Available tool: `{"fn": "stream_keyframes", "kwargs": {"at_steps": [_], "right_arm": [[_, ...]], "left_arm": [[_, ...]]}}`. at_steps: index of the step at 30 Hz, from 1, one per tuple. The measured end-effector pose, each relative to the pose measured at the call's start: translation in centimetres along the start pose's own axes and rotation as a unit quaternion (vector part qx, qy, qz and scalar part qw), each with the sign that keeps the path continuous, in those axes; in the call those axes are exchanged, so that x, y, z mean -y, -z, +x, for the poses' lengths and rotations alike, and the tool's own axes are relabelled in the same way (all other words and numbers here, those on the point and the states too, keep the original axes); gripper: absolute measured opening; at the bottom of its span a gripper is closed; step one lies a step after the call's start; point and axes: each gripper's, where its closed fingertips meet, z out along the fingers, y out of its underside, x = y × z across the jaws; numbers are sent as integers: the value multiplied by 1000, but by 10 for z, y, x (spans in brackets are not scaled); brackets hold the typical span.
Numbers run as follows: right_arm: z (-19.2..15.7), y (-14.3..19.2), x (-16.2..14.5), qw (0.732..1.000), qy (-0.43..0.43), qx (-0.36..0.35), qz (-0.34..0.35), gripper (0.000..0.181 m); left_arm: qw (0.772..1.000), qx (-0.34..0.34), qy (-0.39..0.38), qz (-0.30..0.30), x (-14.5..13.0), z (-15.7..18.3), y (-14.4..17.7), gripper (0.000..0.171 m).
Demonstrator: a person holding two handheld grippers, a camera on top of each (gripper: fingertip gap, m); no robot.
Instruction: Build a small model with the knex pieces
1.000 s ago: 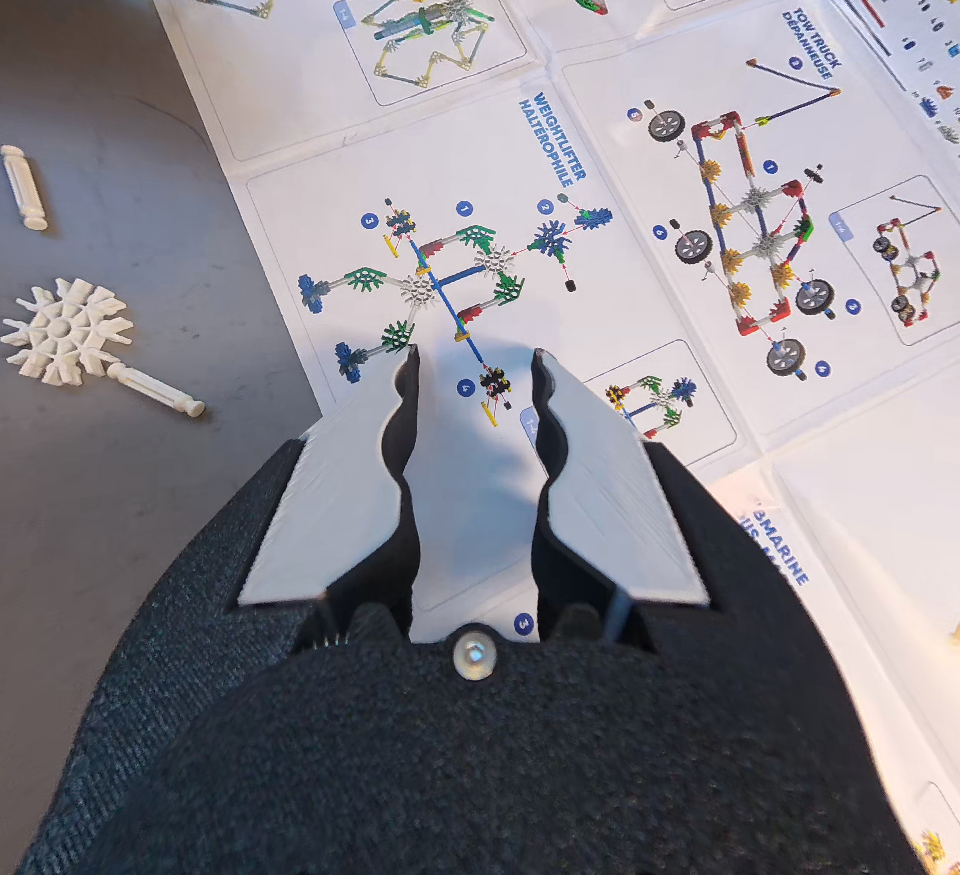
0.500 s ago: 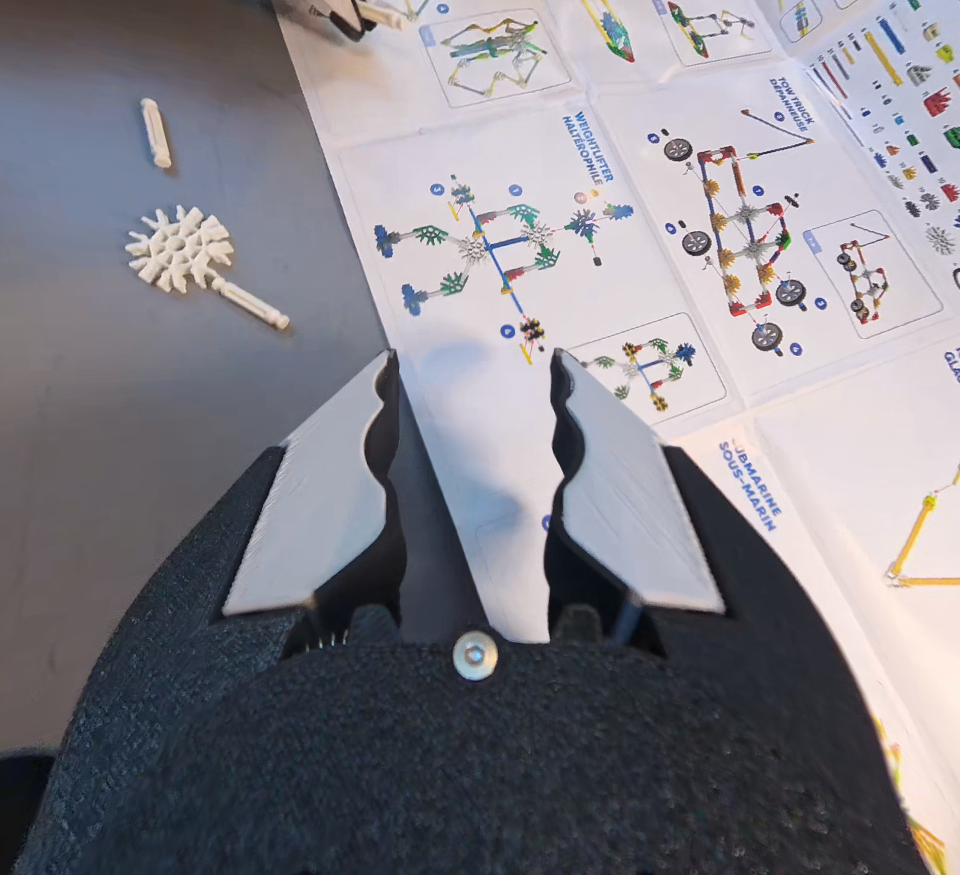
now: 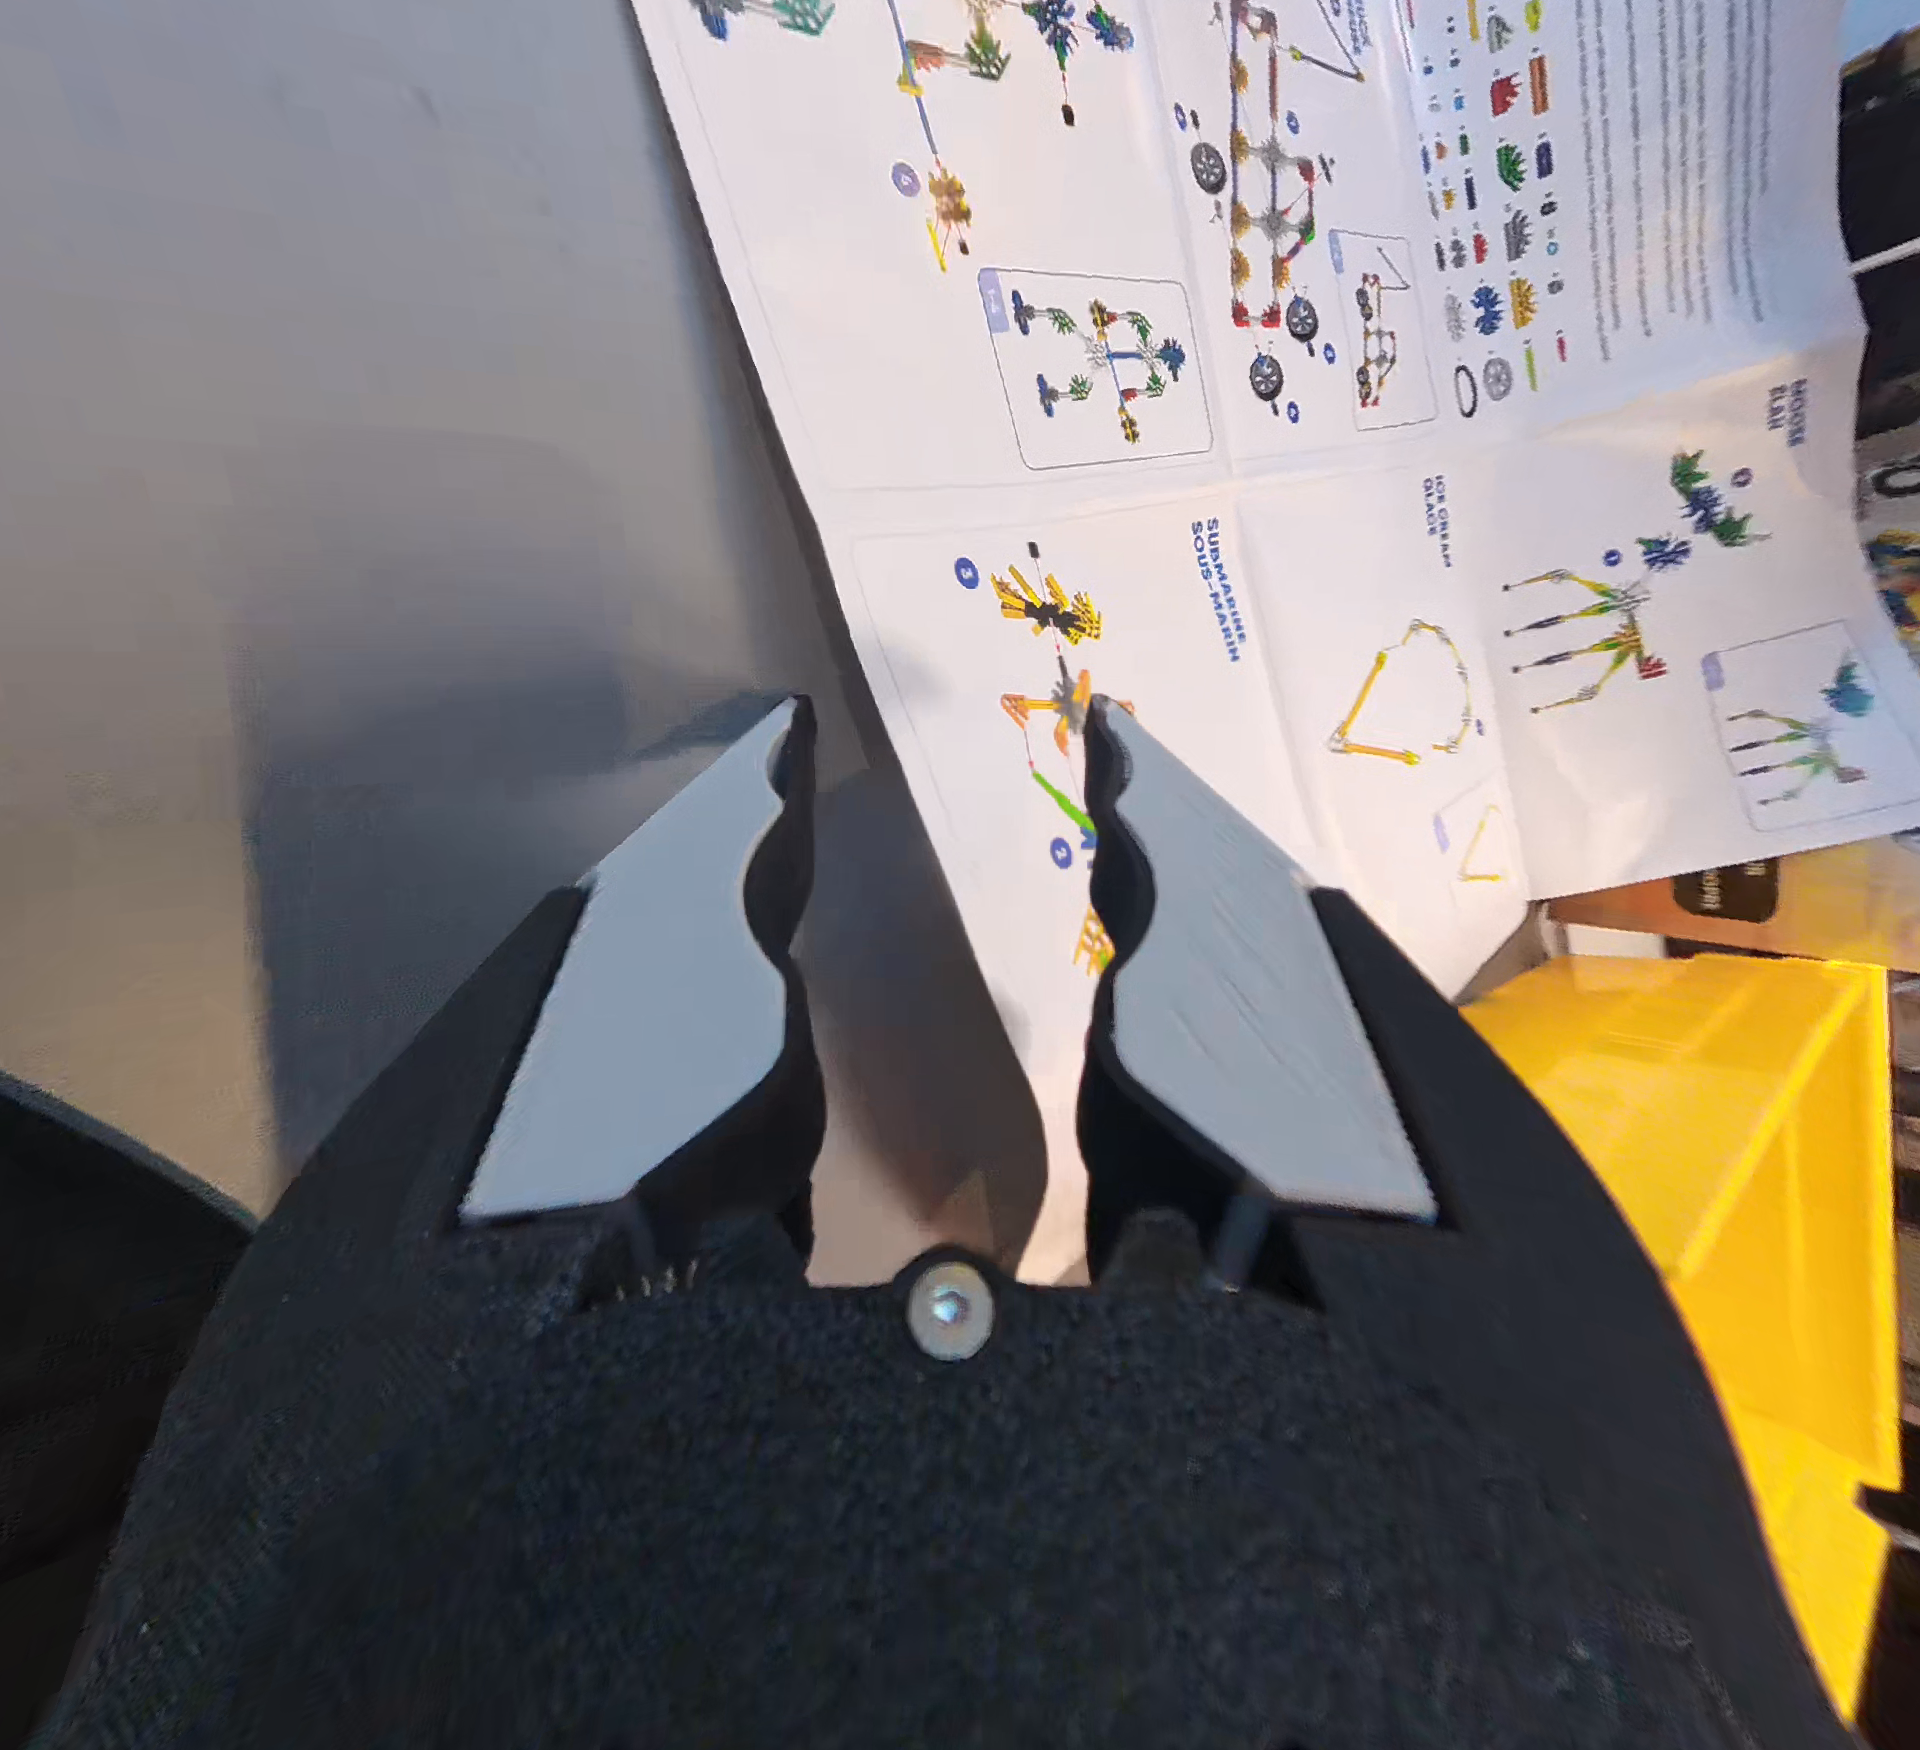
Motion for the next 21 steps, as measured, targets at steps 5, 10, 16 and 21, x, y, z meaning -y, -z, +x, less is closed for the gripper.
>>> {"fn": "stream_keyframes", "kwargs": {"at_steps": [5,10,16,21], "right_arm": [[5,-9,20,993,101,-63,18,44],[1,-25,42,981,166,-94,25,20],[8,-21,54,989,99,-86,74,0],[15,-12,58,991,39,-68,106,0]], "left_arm": [[999,-13,-33,20,11,13,3,40],[996,-27,-79,12,9,22,12,43],[989,-22,-143,-24,-5,30,16,45],[978,16,-203,-45,-14,31,1,43]]}}
